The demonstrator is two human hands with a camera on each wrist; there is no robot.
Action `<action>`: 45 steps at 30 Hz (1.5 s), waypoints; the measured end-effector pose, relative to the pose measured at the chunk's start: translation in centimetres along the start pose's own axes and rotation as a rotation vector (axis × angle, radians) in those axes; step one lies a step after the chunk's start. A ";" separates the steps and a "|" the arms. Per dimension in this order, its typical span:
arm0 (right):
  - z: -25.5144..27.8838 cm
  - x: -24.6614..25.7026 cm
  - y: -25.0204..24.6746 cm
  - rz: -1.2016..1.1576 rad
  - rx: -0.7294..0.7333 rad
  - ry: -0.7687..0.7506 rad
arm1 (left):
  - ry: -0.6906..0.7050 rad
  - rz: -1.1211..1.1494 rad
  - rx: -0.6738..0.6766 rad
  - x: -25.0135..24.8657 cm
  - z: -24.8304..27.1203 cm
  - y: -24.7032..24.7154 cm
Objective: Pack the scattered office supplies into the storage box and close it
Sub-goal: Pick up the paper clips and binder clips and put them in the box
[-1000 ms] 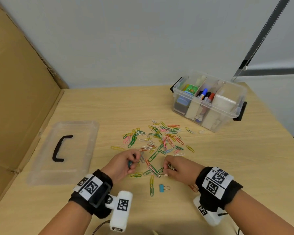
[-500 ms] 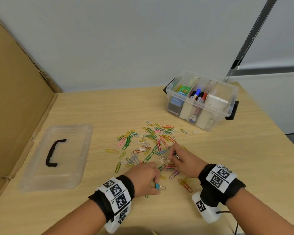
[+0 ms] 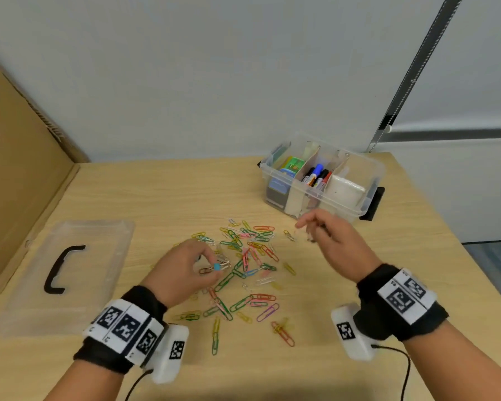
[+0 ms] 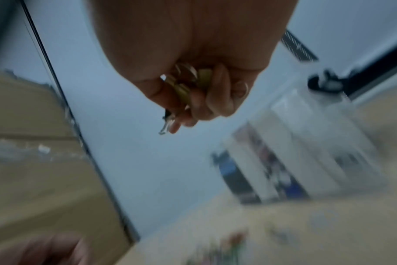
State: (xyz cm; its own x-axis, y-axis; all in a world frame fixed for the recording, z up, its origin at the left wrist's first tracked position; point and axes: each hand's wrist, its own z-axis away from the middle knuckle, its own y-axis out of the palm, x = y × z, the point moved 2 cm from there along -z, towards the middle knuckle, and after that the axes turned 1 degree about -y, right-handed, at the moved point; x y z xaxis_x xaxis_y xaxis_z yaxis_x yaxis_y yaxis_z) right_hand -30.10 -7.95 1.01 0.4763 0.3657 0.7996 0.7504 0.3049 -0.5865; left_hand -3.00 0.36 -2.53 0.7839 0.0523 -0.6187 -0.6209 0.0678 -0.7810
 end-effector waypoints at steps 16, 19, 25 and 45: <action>-14.1 -7.3 -11.8 0.659 -0.007 0.345 | -0.125 0.008 -0.141 -4.4 0.3 0.9; -14.6 -8.0 -11.6 0.607 0.055 0.350 | -0.155 0.005 -0.132 -4.3 0.7 1.1; -13.8 -8.5 -11.6 0.534 0.104 0.336 | -0.178 0.003 -0.123 -3.9 1.3 1.3; -7.0 -13.8 -8.6 0.245 -0.329 0.153 | 0.237 -0.284 -0.081 -22.6 -19.0 5.9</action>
State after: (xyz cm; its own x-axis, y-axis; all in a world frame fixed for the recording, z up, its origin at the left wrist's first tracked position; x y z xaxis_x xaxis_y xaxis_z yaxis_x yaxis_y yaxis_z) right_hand -39.86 -21.77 -4.05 0.7025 0.2506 0.6661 0.7008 -0.0806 -0.7088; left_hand -24.38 -19.36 5.18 0.9089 -0.1899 -0.3713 -0.3839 -0.0331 -0.9228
